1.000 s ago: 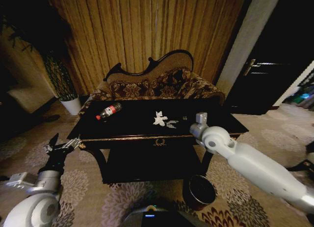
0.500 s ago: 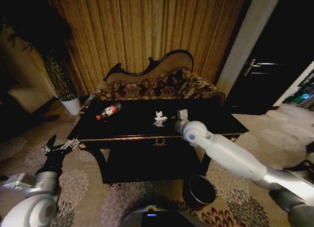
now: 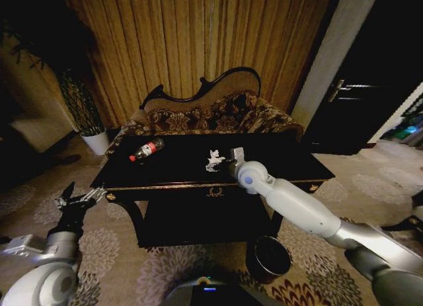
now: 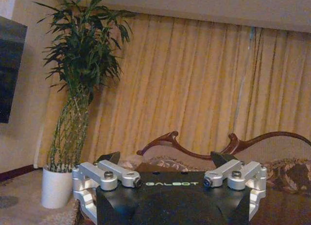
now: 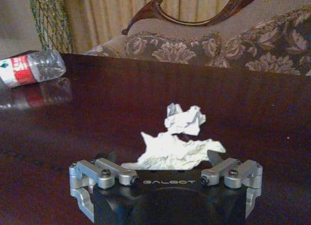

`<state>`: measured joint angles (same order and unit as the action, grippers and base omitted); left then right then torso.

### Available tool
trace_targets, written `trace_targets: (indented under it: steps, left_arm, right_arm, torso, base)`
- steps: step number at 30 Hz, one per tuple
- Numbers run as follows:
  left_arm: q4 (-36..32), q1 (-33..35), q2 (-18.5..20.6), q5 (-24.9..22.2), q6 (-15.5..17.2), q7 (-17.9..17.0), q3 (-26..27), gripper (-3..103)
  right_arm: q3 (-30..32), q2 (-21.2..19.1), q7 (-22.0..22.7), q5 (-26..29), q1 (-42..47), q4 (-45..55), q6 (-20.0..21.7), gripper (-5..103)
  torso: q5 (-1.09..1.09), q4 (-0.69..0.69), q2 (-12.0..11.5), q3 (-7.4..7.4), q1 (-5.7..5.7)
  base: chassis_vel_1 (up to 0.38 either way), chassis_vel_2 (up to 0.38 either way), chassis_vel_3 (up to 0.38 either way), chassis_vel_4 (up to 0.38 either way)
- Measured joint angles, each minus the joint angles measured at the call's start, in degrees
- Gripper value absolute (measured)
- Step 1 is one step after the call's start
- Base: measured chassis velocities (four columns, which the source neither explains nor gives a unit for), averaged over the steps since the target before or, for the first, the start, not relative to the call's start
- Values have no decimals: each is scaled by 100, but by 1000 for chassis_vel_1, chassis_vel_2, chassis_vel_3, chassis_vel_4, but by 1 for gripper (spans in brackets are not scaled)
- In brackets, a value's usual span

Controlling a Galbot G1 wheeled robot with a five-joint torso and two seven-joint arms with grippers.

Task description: Move to the front of the table and place the trash on the table into the trash bin.

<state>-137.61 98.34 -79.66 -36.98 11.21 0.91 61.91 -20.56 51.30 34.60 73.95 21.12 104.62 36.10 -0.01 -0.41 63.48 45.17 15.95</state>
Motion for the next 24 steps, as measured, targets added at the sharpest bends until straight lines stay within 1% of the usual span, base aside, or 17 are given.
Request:
trace_targets:
  steps: [6,18,19,21,23,24]
  left_arm:
    - [2,6,11,-11,-33,0,15,100]
    - [13,20,20,-35,-77,0,66,100]
    - [14,20,22,-38,-84,0,69,100]
    - [15,20,22,-39,-86,0,70,100]
    - [16,18,23,-41,-90,1,70,100]
    - [16,18,23,-41,-90,1,70,100]
  right_arm:
    - [6,-5,68,11,-5,-54,16,100]
    - [-26,17,65,-6,-23,-179,16,100]
    - [-37,21,64,-23,-24,-193,16,97]
    - [-42,22,64,-36,-23,-198,16,97]
    - [-52,19,61,-96,-23,-202,14,87]
    - [-52,19,61,-96,-23,-202,14,87]
  torso:
    - [0,0,1,0,0]
    - [0,0,0,0,0]
    - [0,0,0,0,0]
    - [0,0,0,0,0]
    - [0,0,0,0,0]
    - [0,0,0,0,0]
  base:
    - [0,0,0,0]
    - [0,0,0,0]
    - [0,0,0,0]
    - [0,0,0,0]
    - [0,0,0,0]
    - [0,0,0,0]
